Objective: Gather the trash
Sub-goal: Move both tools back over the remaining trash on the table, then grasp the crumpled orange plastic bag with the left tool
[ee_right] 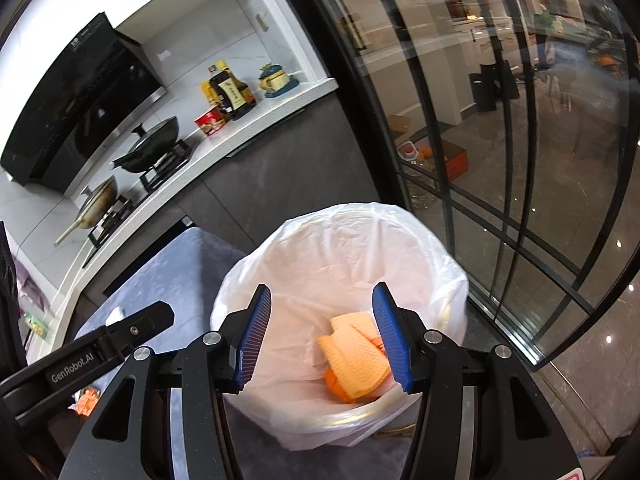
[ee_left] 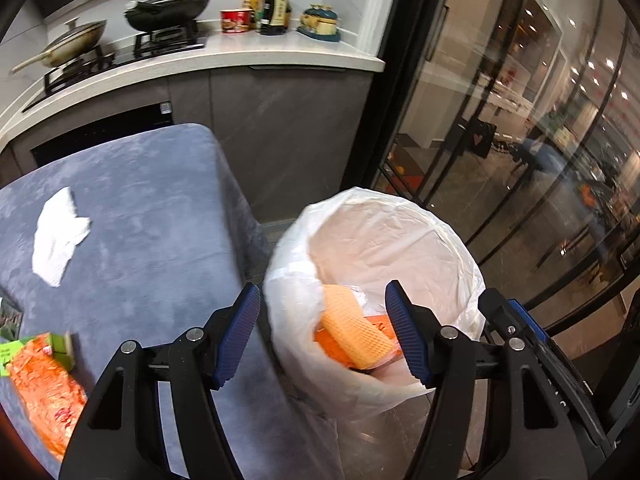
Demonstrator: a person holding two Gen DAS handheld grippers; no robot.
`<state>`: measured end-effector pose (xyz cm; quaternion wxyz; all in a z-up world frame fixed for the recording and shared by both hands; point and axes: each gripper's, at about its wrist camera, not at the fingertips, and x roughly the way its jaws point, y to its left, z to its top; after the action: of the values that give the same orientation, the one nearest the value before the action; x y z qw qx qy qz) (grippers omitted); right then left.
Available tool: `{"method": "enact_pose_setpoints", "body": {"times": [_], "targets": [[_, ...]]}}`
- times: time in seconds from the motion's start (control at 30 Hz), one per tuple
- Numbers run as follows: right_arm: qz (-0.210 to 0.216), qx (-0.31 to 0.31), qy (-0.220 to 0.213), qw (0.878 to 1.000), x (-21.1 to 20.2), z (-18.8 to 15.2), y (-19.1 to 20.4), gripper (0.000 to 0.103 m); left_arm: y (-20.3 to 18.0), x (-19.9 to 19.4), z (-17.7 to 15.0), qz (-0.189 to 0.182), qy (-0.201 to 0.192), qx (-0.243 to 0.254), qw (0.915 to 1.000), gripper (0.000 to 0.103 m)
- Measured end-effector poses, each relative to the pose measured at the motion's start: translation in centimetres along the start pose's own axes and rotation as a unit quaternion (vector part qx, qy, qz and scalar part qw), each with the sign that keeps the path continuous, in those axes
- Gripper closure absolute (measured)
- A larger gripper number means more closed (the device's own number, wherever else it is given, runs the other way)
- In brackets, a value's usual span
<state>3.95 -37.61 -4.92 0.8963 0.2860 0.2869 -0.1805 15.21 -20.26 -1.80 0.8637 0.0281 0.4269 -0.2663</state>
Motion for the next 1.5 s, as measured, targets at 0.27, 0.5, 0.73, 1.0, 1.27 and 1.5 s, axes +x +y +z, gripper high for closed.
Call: {"method": "enact_pose_setpoints", "body": {"times": [0.27,0.5,0.73,1.0,1.27,1.5], "targets": [[0.028,-0.033,0.015,0.999,-0.6,-2.1,3.9,0.05,5.6,-3.2,-1.2,0.037,-0.017,-0.041,0.9983,0.033],[0.052,-0.06,0.041,0.996,-0.3,-4.7,7.5,0.05,11.3,-6.2,-3.2,0.078,-0.028,-0.088,0.9927,0.026],[0.075,-0.09,0.07,0.991,0.0,-7.7,11.3,0.05,16.7,-8.4,-5.7,0.119,-0.022,-0.135,0.9834,0.021],[0.089,-0.124,0.104,0.983,0.7,-11.0,14.8,0.05,20.7,-8.4,-9.4,0.137,0.01,-0.168,0.9762,0.016],[0.091,-0.144,0.129,0.977,1.9,-13.1,17.0,0.05,22.9,-6.0,-11.2,0.111,0.048,-0.2,0.9723,0.018],[0.089,-0.156,0.137,0.974,2.7,-13.6,18.3,0.05,23.5,-5.0,-11.4,0.066,0.07,-0.203,0.9745,0.074]]}}
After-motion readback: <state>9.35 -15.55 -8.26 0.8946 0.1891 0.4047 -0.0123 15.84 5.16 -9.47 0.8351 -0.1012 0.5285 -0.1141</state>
